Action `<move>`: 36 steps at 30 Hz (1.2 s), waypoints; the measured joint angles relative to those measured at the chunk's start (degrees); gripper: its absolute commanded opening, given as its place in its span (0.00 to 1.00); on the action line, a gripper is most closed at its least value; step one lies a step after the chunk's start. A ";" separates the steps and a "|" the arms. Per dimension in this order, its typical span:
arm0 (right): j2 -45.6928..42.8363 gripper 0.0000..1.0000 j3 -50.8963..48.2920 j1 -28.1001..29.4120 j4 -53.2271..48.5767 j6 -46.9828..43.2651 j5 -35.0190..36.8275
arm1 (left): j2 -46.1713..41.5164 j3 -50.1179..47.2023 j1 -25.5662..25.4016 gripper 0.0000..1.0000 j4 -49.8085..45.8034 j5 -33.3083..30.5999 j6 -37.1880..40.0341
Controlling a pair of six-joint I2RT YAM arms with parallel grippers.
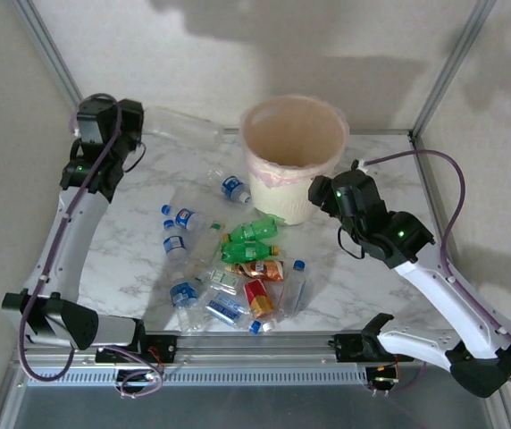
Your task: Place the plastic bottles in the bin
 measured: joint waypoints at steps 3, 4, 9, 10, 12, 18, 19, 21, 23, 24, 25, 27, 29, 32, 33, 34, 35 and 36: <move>-0.31 0.78 -1.01 0.00 0.00 0.72 0.00 | 3.85 5.88 -4.46 0.14 2.45 -0.70 -0.81; -0.79 0.78 -1.70 0.00 0.02 1.16 0.00 | 5.81 8.46 -6.21 0.14 3.26 -1.01 -1.11; -3.65 0.79 -3.98 0.00 -1.36 2.86 0.04 | 16.59 20.37 -13.33 0.13 5.64 -2.10 -1.92; -4.15 0.79 -4.07 0.00 -1.70 3.10 0.04 | 18.88 22.29 -14.58 0.13 5.79 -2.19 -2.16; -5.09 0.79 -4.28 0.00 -2.05 3.54 0.07 | 23.28 25.70 -16.83 0.14 5.66 -2.36 -2.43; -6.97 0.79 -4.83 0.00 -3.63 4.87 0.09 | 37.88 38.58 -22.82 0.13 2.58 -2.45 -2.60; -7.06 0.79 -4.83 0.00 -3.87 5.01 0.09 | 39.69 40.00 -23.61 0.13 2.05 -2.58 -2.60; -7.10 0.79 -4.83 0.00 -4.44 5.20 0.13 | 41.72 41.22 -24.83 0.19 1.07 -2.80 -2.58; -7.10 0.80 -4.83 0.00 -5.01 5.25 0.46 | 42.66 41.38 -25.77 0.31 -0.17 -3.08 -2.58; -7.13 0.80 -4.83 0.00 -5.14 5.35 0.74 | 42.84 41.42 -26.12 0.37 -0.85 -3.39 -2.56; -7.15 0.81 -4.83 0.00 -5.18 5.38 1.07 | 42.86 41.46 -26.34 0.43 -1.53 -3.69 -2.45; -7.17 0.81 -4.83 0.00 -5.22 5.42 1.42 | 42.88 41.88 -26.45 0.51 -2.45 -4.09 -2.32; -7.15 0.81 -4.83 -0.02 -5.38 5.42 1.55 | 42.86 42.25 -26.45 0.57 -2.67 -4.52 -2.12; -7.15 0.82 -4.81 -0.07 -5.60 5.42 1.55 | 42.86 42.51 -26.43 0.61 -2.69 -5.11 -1.64; -7.15 0.82 -4.81 -0.07 -5.60 5.40 1.55 | 42.86 42.53 -26.45 0.62 -2.69 -5.20 -1.51; -7.10 0.82 -4.76 -0.07 -5.62 5.40 1.55 | 42.86 42.69 -26.45 0.61 -2.75 -5.27 -1.29; -7.04 0.82 -4.70 -0.07 -5.66 5.40 1.53 | 42.86 42.75 -26.45 0.61 -2.84 -5.40 -1.07; -6.97 0.82 -4.52 -0.09 -5.77 5.40 1.53 | 42.75 42.80 -26.45 0.62 -2.91 -5.44 -0.92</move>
